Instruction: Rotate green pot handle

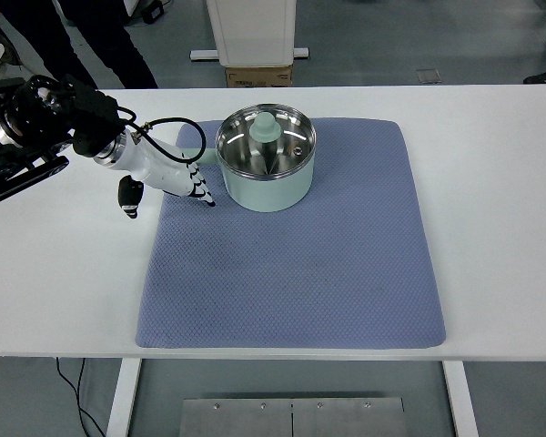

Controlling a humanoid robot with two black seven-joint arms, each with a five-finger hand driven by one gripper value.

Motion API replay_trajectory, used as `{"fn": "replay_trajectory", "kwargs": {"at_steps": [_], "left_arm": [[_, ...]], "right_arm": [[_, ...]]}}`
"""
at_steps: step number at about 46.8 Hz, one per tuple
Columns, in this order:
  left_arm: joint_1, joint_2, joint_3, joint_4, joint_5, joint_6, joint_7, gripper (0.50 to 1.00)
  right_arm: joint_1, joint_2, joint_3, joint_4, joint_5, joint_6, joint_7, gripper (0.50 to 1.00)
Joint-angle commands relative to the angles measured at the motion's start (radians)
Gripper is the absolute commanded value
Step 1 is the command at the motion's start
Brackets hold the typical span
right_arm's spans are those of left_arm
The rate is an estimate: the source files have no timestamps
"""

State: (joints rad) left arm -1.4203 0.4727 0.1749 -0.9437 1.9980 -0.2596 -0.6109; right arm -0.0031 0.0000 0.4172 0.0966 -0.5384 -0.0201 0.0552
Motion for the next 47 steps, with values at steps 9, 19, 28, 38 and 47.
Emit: {"fn": "replay_trajectory", "kwargs": {"at_steps": [9, 19, 28, 38, 47], "left_arm": [[-0.005, 0.006, -0.002, -0.007, -0.019, 0.0, 0.0, 1.0], [-0.028, 0.037, -0.002, -0.009, -0.064, 0.0, 0.0, 1.0], [-0.065, 0.041, -0.005, -0.015, -0.192, -0.001, 0.0, 1.0], [-0.152, 0.076, -0.008, -0.036, -0.355, -0.004, 0.0, 1.0], [-0.244, 0.133, -0.018, -0.035, -0.55, -0.006, 0.0, 1.0]], "right_arm": [[0.0, 0.0, 0.0, 0.0, 0.0, 0.0, 0.0, 1.0], [0.0, 0.0, 0.0, 0.0, 0.0, 0.0, 0.0, 1.0], [0.0, 0.0, 0.0, 0.0, 0.0, 0.0, 0.0, 1.0], [0.0, 0.0, 0.0, 0.0, 0.0, 0.0, 0.0, 1.0], [0.0, 0.0, 0.0, 0.0, 0.0, 0.0, 0.0, 1.0]]}}
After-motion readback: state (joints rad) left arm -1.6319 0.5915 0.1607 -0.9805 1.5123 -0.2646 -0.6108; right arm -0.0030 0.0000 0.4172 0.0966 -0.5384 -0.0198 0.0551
